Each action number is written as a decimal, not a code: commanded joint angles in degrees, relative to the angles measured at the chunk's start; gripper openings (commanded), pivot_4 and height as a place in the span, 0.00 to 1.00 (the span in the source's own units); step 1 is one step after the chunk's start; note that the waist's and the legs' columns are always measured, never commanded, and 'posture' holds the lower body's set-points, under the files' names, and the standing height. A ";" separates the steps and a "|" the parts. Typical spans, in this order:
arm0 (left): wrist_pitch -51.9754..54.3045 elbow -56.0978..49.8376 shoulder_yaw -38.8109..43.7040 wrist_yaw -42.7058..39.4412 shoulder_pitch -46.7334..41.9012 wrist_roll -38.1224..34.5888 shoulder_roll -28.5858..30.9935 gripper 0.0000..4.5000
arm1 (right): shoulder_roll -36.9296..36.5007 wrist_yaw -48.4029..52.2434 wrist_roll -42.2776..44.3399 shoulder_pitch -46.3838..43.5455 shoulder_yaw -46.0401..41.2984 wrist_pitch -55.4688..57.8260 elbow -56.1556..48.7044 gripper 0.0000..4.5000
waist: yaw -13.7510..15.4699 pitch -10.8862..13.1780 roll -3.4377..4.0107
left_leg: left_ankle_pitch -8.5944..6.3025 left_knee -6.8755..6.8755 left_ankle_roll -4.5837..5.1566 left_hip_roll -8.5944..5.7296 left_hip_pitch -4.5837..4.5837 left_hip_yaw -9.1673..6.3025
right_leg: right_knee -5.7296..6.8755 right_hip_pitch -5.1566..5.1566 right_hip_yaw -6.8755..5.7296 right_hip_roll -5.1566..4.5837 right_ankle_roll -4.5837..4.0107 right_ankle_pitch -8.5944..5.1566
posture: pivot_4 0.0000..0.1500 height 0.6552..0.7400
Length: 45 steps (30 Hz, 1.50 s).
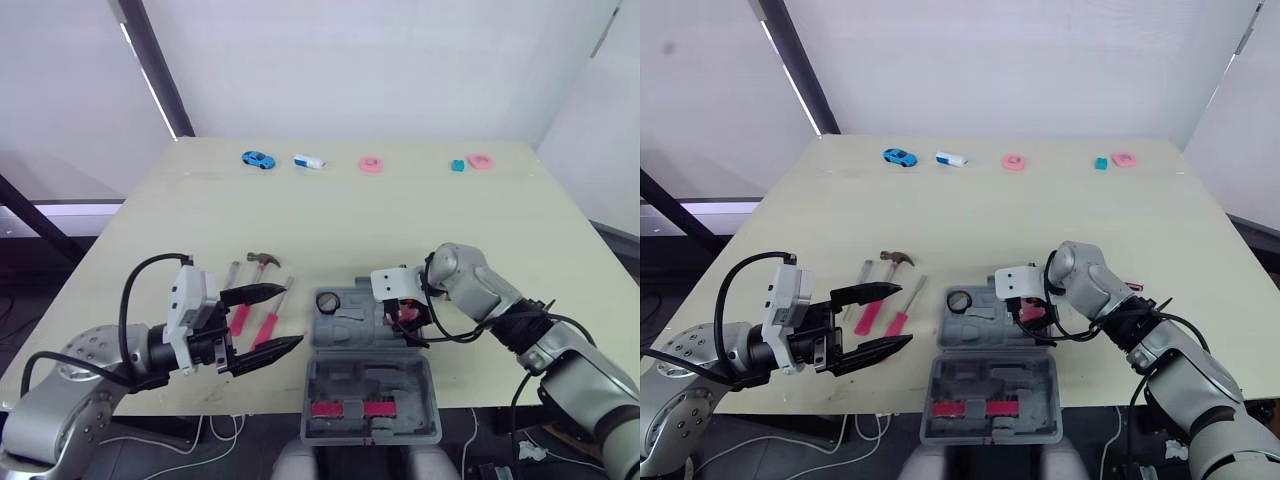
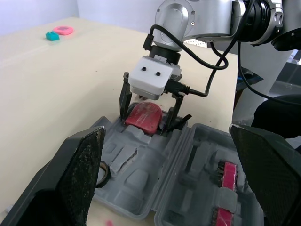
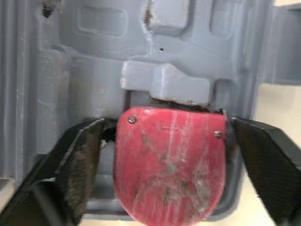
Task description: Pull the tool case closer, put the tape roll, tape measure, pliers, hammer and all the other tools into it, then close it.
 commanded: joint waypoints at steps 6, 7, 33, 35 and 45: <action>-0.57 -0.77 -0.03 -0.52 -0.77 -0.48 0.21 1.00 | -1.26 0.25 0.41 -0.54 -3.01 0.53 -4.44 1.00 | 0.05 0.01 0.01 | 0.00 -0.05 0.01 0.00 -0.04 0.28 | 0.00 0.00 -0.64 0.01 -0.05 -0.02 | 1.00 0.99; -0.58 -0.79 -0.09 -0.52 -0.76 -0.45 0.19 1.00 | -1.76 0.71 0.96 -0.37 -3.68 0.96 -5.79 1.00 | 0.05 0.01 0.01 | -0.01 -0.05 0.01 -0.01 -0.04 0.32 | -0.02 0.00 -0.66 0.00 -0.05 -0.02 | 1.00 0.99; -1.72 2.23 -1.63 -3.20 -2.88 0.81 0.42 1.00 | 0.92 -16.24 26.39 23.38 -32.67 -5.81 -15.93 0.48 | 0.09 0.00 0.00 | -0.02 -0.06 0.03 -0.03 -0.04 0.49 | -0.04 0.02 -0.69 0.02 -0.10 -0.05 | 1.00 0.99; -1.74 2.31 -1.70 -3.32 -3.01 0.88 0.43 1.00 | 2.02 -16.66 28.17 24.70 -33.35 -6.94 -14.51 0.48 | 0.11 0.00 0.00 | -0.02 -0.06 0.03 -0.02 -0.04 0.46 | -0.04 0.03 -0.71 0.03 -0.09 -0.05 | 1.00 0.99; -1.72 2.42 -1.35 -3.59 -3.00 1.31 0.83 1.00 | 6.46 -13.44 31.57 27.92 -34.38 -23.75 1.39 0.48 | 0.13 0.00 0.01 | -0.01 -0.05 0.04 -0.02 -0.02 0.47 | -0.04 0.05 -0.68 0.04 -0.09 -0.05 | 1.00 0.99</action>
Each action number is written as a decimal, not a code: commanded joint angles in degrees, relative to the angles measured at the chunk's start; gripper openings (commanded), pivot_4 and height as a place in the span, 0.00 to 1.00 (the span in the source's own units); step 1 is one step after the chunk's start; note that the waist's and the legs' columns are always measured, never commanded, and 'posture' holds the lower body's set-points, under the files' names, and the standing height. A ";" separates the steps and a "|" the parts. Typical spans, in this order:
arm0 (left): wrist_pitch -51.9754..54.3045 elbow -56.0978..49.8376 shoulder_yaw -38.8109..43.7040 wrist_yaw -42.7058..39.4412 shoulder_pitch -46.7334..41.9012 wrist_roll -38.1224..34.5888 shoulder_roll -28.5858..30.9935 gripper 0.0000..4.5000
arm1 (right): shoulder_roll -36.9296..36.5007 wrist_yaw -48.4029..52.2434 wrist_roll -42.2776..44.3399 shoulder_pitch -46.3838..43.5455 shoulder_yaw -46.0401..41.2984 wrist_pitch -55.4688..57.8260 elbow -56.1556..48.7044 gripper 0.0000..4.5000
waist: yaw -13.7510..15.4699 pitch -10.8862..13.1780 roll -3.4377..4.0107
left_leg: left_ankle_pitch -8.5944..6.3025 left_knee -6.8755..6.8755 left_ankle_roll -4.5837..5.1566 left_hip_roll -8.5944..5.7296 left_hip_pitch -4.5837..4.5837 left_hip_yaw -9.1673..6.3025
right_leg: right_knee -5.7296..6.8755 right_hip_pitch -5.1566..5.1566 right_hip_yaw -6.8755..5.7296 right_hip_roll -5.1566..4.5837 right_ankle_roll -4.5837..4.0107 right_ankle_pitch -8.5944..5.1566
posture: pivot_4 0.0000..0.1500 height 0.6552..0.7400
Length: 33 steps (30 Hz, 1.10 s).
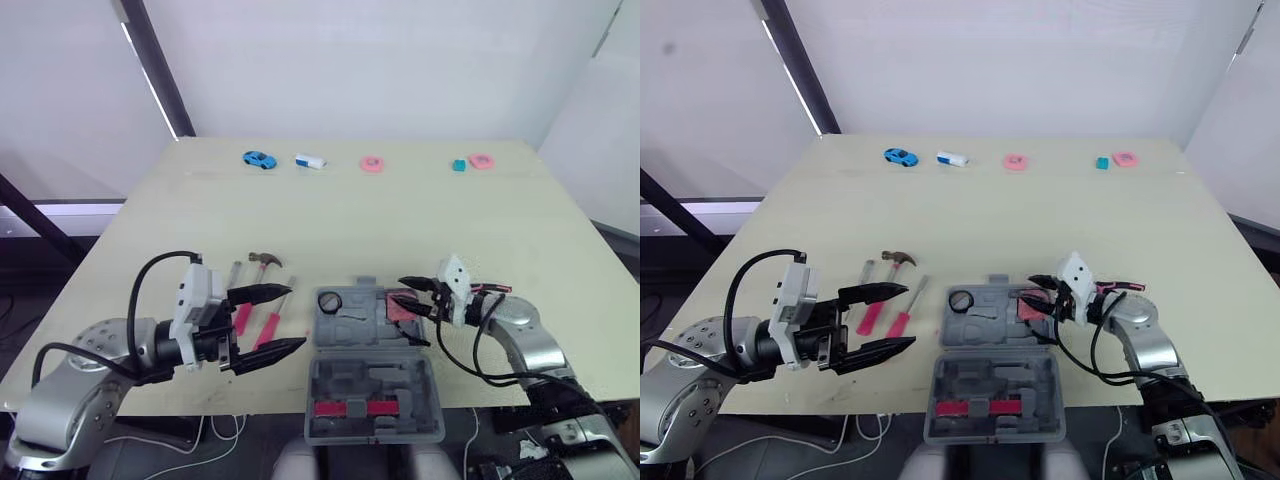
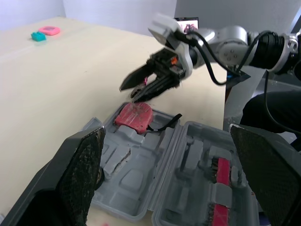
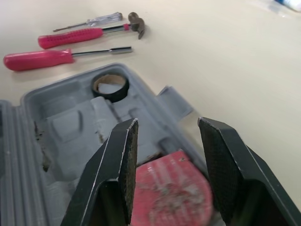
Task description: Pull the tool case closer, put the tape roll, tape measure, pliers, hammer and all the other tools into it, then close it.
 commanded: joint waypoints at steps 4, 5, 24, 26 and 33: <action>-0.82 -0.23 1.65 -0.13 -0.01 0.17 0.81 1.00 | 0.98 1.36 0.19 -0.42 -0.94 -10.83 12.83 0.48 | -0.02 0.00 0.00 | 0.00 0.01 0.00 0.00 0.01 0.01 | -0.01 0.01 0.02 0.00 0.00 0.00 | 1.00 0.99; -0.80 -0.20 1.69 -0.02 -0.04 0.15 0.78 1.00 | 0.99 1.26 -0.36 -0.59 -0.66 -12.15 14.94 0.48 | -0.02 0.00 0.00 | 0.00 0.01 0.00 0.00 0.01 0.01 | 0.00 0.01 0.02 0.00 0.00 0.00 | 1.00 0.99; -1.49 1.24 2.00 -0.19 -0.54 0.80 0.47 1.00 | -0.61 -1.67 -11.66 -4.06 8.36 -7.05 30.11 0.48 | -0.02 -1.03 -0.56 | -0.13 -0.12 -0.21 0.34 1.72 -0.11 | -0.04 1.32 0.21 -0.13 0.06 -0.06 | 1.00 0.99; -1.75 1.58 2.53 0.19 0.03 0.72 -0.05 1.00 | 0.44 -3.39 -9.65 -3.99 6.22 -10.25 27.52 0.48 | -0.03 -1.04 -0.55 | -0.17 -0.12 -0.29 0.34 1.71 -0.09 | -0.06 1.31 0.27 -0.39 0.05 -0.06 | 1.00 0.99; -2.28 3.41 6.98 3.92 2.27 -0.41 -3.87 1.00 | 1.42 -8.02 -3.96 -1.44 -0.20 -16.26 15.51 0.48 | -0.12 -0.65 0.02 | -0.08 -0.19 -0.12 0.34 1.29 -0.02 | -0.07 0.93 0.24 -0.38 -0.13 0.06 | 1.00 0.99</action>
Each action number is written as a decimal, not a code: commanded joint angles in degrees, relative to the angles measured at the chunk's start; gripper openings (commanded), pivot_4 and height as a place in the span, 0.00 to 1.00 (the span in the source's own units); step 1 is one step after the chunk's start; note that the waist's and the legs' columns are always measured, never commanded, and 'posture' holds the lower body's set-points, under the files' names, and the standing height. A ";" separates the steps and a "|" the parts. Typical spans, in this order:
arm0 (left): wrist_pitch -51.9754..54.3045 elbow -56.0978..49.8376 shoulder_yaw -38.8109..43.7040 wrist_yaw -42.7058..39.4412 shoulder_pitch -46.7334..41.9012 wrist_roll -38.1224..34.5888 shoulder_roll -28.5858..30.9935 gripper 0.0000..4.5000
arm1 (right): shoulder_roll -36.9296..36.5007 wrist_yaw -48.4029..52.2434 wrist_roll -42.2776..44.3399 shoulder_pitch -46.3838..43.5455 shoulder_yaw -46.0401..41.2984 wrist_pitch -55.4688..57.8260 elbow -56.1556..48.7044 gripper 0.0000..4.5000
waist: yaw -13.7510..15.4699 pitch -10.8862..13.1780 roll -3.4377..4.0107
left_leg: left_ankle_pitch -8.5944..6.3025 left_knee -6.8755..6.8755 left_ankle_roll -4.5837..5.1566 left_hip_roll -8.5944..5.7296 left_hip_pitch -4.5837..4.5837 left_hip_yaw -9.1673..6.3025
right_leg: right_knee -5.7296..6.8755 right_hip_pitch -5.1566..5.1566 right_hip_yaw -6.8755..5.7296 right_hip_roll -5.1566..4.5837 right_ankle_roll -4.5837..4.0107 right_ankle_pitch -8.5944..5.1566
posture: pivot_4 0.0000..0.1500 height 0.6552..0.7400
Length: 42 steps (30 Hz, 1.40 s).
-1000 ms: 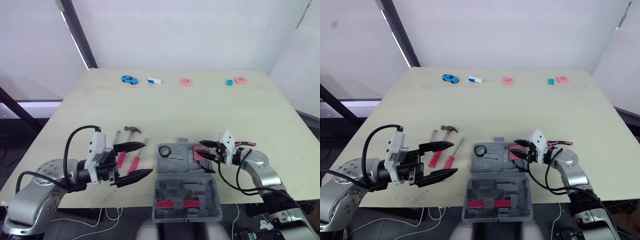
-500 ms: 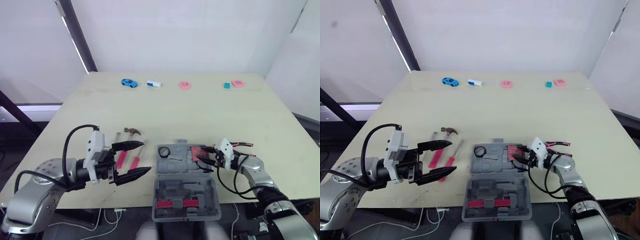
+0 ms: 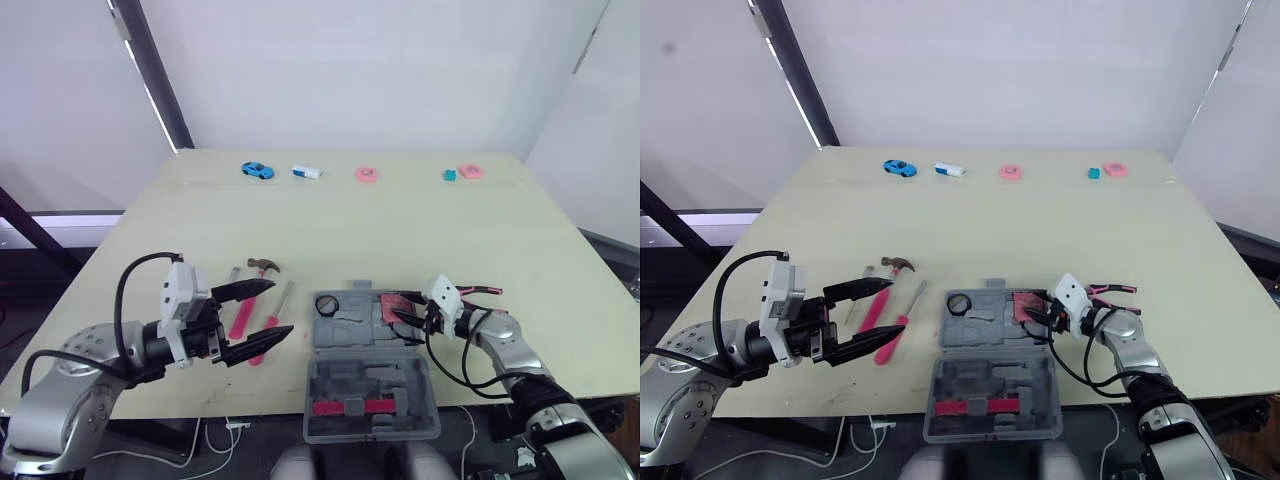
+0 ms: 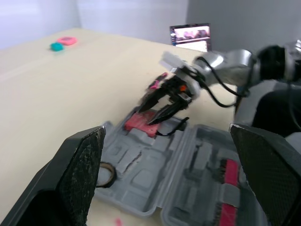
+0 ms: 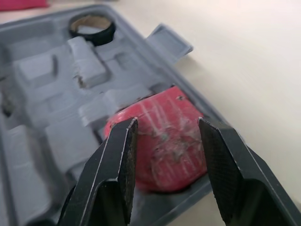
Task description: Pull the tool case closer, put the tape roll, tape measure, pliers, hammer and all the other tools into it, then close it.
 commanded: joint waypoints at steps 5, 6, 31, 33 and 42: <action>-3.15 3.50 5.35 2.37 2.71 0.08 -3.25 1.00 | -2.47 0.42 10.06 9.21 -6.75 4.43 -21.61 0.48 | 0.23 0.24 0.27 | 0.06 -0.13 0.11 -0.18 -0.51 -0.06 | -0.07 -0.40 0.00 0.33 -0.08 0.01 | 1.00 0.99; -3.65 4.30 6.15 2.84 3.06 0.16 -3.84 1.00 | -3.15 -0.11 11.13 11.02 -7.97 5.68 -24.53 0.48 | 0.22 0.23 0.26 | 0.05 -0.34 0.11 -0.28 -0.52 -0.06 | -0.16 -0.43 0.02 0.28 -0.01 -0.03 | 1.00 0.99; -18.67 32.04 18.58 6.49 12.74 6.54 -8.96 1.00 | -10.13 5.54 28.96 51.39 -42.36 4.62 -27.44 0.99 | 0.20 0.29 0.10 | -0.17 -0.88 -0.13 -0.03 -0.41 -0.01 | -1.05 -0.37 -0.09 -0.17 0.27 -0.19 | 1.00 0.99; -19.20 32.73 18.55 6.18 12.81 6.61 -8.94 1.00 | -10.16 6.00 28.85 51.49 -42.77 4.16 -26.39 0.99 | 0.18 0.28 0.09 | -0.18 -0.88 -0.14 0.00 -0.41 -0.03 | -1.04 -0.37 -0.09 -0.20 0.27 -0.19 | 1.00 0.99; -21.11 31.45 17.29 6.10 10.70 7.75 -8.07 1.00 | -12.63 7.97 27.91 49.11 -40.91 4.79 -27.49 0.99 | 0.27 0.28 0.14 | -0.18 -0.97 -0.14 -0.04 -0.44 0.00 | -1.07 -0.40 -0.33 -0.51 0.24 -0.18 | 1.00 0.99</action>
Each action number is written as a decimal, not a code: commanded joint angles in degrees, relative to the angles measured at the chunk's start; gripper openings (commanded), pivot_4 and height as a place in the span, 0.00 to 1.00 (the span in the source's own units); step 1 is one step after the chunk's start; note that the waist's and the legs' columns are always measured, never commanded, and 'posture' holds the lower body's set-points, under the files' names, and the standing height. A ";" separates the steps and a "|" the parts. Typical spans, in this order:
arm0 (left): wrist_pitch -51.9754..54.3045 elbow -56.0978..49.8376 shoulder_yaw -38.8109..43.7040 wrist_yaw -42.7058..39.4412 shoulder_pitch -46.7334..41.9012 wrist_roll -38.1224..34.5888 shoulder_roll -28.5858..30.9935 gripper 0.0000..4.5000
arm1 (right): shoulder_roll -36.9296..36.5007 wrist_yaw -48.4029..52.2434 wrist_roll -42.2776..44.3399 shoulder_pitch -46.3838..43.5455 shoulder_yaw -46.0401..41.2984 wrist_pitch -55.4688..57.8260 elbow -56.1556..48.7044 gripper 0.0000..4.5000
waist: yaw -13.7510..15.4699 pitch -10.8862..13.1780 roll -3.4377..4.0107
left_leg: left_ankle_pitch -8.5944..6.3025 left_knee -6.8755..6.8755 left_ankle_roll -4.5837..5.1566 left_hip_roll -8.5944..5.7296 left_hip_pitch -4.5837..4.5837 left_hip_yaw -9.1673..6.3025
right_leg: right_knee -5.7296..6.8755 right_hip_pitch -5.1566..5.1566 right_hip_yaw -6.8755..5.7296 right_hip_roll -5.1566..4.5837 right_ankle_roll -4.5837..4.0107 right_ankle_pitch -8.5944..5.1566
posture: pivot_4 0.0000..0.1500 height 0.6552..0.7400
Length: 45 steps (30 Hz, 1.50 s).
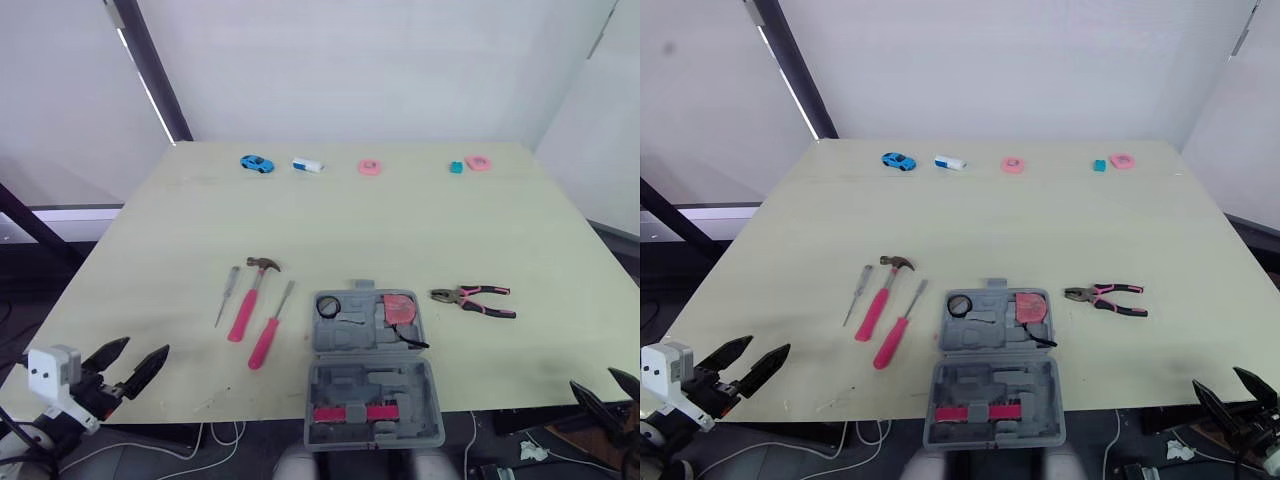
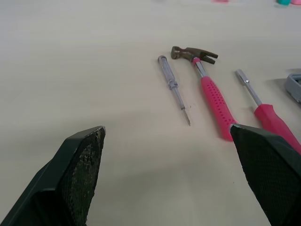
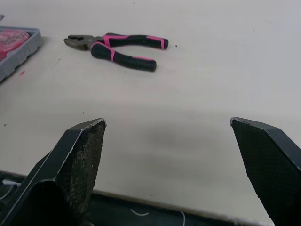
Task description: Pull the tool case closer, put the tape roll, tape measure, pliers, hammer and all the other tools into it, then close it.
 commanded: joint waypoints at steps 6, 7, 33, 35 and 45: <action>-0.09 -8.70 -2.89 -2.26 -1.31 -0.53 1.93 1.00 | -5.54 2.58 0.49 -3.71 3.01 4.50 -8.25 0.99 | 0.04 0.01 0.01 | 0.01 0.01 0.01 -0.04 -0.01 0.01 | 0.00 0.02 -0.20 -0.02 -0.14 0.09 | 1.00 0.99; 0.47 -9.89 -3.27 -2.22 -1.50 -0.97 1.95 1.00 | -6.07 2.54 0.43 -4.23 3.58 5.27 -9.03 0.99 | 0.04 0.01 0.00 | 0.01 0.02 0.01 -0.04 -0.01 0.01 | 0.00 0.02 -0.20 -0.02 -0.15 0.10 | 1.00 0.99; 11.72 -29.95 -13.93 -11.60 -6.61 -6.53 10.55 1.00 | -10.72 10.56 -22.10 -52.01 36.31 7.76 14.73 0.99 | -0.02 0.17 0.02 | 0.18 0.11 0.35 -0.30 -0.09 -0.02 | 0.04 0.16 -0.18 0.59 -0.23 0.16 | 1.00 0.99; 11.92 -30.35 -14.10 -12.01 -6.91 -6.59 10.86 1.00 | -9.78 10.86 -24.00 -56.04 38.31 8.34 17.72 0.99 | -0.08 0.19 0.03 | 0.18 0.11 0.35 -0.30 -0.09 0.03 | 0.04 0.16 -0.18 0.59 -0.23 0.16 | 1.00 0.99; 12.64 -30.96 -14.96 -11.53 -8.18 -6.74 9.78 1.00 | -10.40 13.94 -28.69 -62.27 42.18 9.05 22.59 0.99 | -0.02 0.20 0.03 | 0.19 0.16 0.35 -0.29 -0.07 0.20 | 0.06 0.22 -0.23 0.58 -0.24 0.16 | 1.00 0.99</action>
